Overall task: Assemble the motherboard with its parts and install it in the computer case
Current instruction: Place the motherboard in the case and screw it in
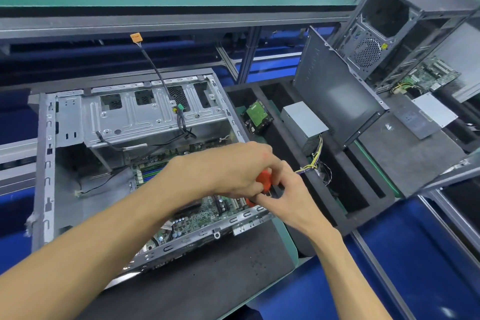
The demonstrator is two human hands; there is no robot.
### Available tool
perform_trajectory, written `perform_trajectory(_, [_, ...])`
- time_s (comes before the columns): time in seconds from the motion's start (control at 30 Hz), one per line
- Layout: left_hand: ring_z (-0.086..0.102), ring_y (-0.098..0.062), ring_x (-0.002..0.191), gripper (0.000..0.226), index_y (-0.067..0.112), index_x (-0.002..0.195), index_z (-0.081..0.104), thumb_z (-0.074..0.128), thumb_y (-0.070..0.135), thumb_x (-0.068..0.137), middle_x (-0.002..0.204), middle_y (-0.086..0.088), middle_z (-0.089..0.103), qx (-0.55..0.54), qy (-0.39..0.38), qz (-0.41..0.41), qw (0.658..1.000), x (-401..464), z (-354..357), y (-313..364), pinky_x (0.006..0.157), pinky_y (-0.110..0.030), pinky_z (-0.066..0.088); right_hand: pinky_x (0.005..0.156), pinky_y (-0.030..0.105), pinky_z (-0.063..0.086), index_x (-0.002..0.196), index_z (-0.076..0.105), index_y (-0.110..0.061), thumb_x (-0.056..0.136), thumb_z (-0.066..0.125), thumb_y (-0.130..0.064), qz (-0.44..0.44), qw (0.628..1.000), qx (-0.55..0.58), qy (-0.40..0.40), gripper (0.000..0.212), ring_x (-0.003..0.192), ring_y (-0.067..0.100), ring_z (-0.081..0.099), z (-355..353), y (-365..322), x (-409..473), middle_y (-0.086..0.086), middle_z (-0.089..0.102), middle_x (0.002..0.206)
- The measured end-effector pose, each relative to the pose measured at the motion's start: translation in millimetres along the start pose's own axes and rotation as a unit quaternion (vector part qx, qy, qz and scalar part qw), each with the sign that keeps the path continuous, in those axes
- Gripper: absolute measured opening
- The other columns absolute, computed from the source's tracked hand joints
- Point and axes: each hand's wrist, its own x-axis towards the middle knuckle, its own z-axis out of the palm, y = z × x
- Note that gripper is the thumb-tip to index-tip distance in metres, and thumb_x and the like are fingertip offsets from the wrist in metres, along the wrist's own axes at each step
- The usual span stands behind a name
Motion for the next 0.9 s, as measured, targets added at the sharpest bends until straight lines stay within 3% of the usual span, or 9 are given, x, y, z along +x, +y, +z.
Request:
perform_trajectory(0.1, [0.059,-0.021,0.086,0.03,0.023,0.104,0.056,0.066,0.044,0.085,0.091,0.004,0.055,0.032,0.07,-0.039,0.996,-0.1,6.6,1.9,0.077,-0.039,0.052,0.076,0.022,0.043,0.082,0.066,-0.029,0.072,0.073,-0.037,-0.005,1.0,-0.005,-0.017,0.014,0.09,0.014,0.05,0.4,2.5,0.7,-0.008,0.056,0.089])
perform_trajectory(0.17, [0.06,-0.026,0.08,0.037,0.019,0.096,0.054,0.061,0.053,0.086,0.081,0.001,0.057,0.075,0.107,-0.067,0.989,1.3,11.2,2.5,0.068,-0.037,0.05,0.074,0.025,0.041,0.073,0.062,-0.014,0.073,0.074,-0.035,-0.011,0.999,-0.022,-0.021,0.025,0.088,0.015,0.047,-0.3,3.7,1.4,-0.004,0.054,0.082])
perform_trajectory(0.3, [0.057,-0.02,0.082,0.014,0.023,0.098,0.063,0.066,0.031,0.087,0.083,0.009,0.052,0.036,0.05,-0.023,0.998,1.9,4.2,2.3,0.074,-0.035,0.051,0.073,0.017,0.039,0.078,0.062,-0.023,0.071,0.073,-0.033,-0.012,1.0,-0.003,-0.016,0.017,0.087,0.011,0.048,-2.5,-1.9,0.4,-0.011,0.056,0.084])
perform_trajectory(0.4, [0.053,-0.016,0.088,0.023,0.03,0.108,0.065,0.066,0.023,0.086,0.09,0.012,0.046,0.008,0.007,-0.002,1.0,-0.6,-1.0,-0.9,0.083,-0.037,0.051,0.074,0.012,0.039,0.076,0.058,-0.031,0.073,0.074,-0.034,-0.011,1.0,0.013,-0.003,0.017,0.087,0.008,0.05,-2.9,-3.3,-1.1,-0.016,0.056,0.084])
perform_trajectory(0.57, [0.061,-0.023,0.083,0.03,0.02,0.097,0.058,0.066,0.046,0.084,0.076,0.006,0.056,0.046,0.086,-0.058,0.993,-0.1,6.1,6.0,0.067,-0.034,0.05,0.073,0.035,0.043,0.077,0.064,-0.018,0.073,0.077,-0.03,-0.004,1.0,-0.009,-0.027,0.018,0.084,0.018,0.046,-3.9,-0.6,0.2,-0.004,0.054,0.082])
perform_trajectory(0.67, [0.058,-0.019,0.085,0.017,0.024,0.102,0.064,0.067,0.025,0.086,0.081,0.011,0.049,0.024,0.027,-0.028,0.999,-0.5,-1.7,6.1,0.076,-0.036,0.052,0.074,0.019,0.041,0.081,0.062,-0.03,0.071,0.077,-0.034,-0.005,1.0,0.004,-0.015,0.019,0.085,0.014,0.049,-3.3,-3.2,-0.8,-0.016,0.057,0.087])
perform_trajectory(0.73, [0.056,-0.017,0.09,0.027,0.028,0.109,0.066,0.064,0.014,0.086,0.094,0.009,0.048,0.004,-0.021,-0.01,1.0,-1.8,-4.3,4.8,0.083,-0.038,0.051,0.076,0.014,0.041,0.081,0.06,-0.036,0.071,0.077,-0.039,-0.007,1.0,0.008,0.0,0.02,0.088,0.013,0.053,-3.9,-2.3,-2.5,-0.021,0.059,0.089])
perform_trajectory(0.8, [0.055,-0.016,0.092,0.026,0.027,0.111,0.061,0.066,0.021,0.086,0.1,0.007,0.05,-0.009,-0.004,-0.016,1.0,-3.1,-2.2,6.7,0.084,-0.038,0.05,0.077,0.019,0.044,0.082,0.062,-0.033,0.07,0.075,-0.04,-0.003,1.0,0.016,-0.003,0.019,0.089,0.014,0.054,-4.2,-1.6,-2.8,-0.018,0.06,0.091])
perform_trajectory(0.9, [0.059,-0.022,0.084,0.035,0.021,0.103,0.054,0.064,0.05,0.086,0.086,0.004,0.057,0.043,0.079,-0.058,0.994,-2.2,5.8,10.2,0.071,-0.036,0.05,0.074,0.029,0.044,0.078,0.065,-0.023,0.07,0.074,-0.041,-0.015,1.0,0.008,-0.015,0.022,0.086,0.016,0.05,-4.3,-0.8,-2.6,-0.009,0.058,0.084])
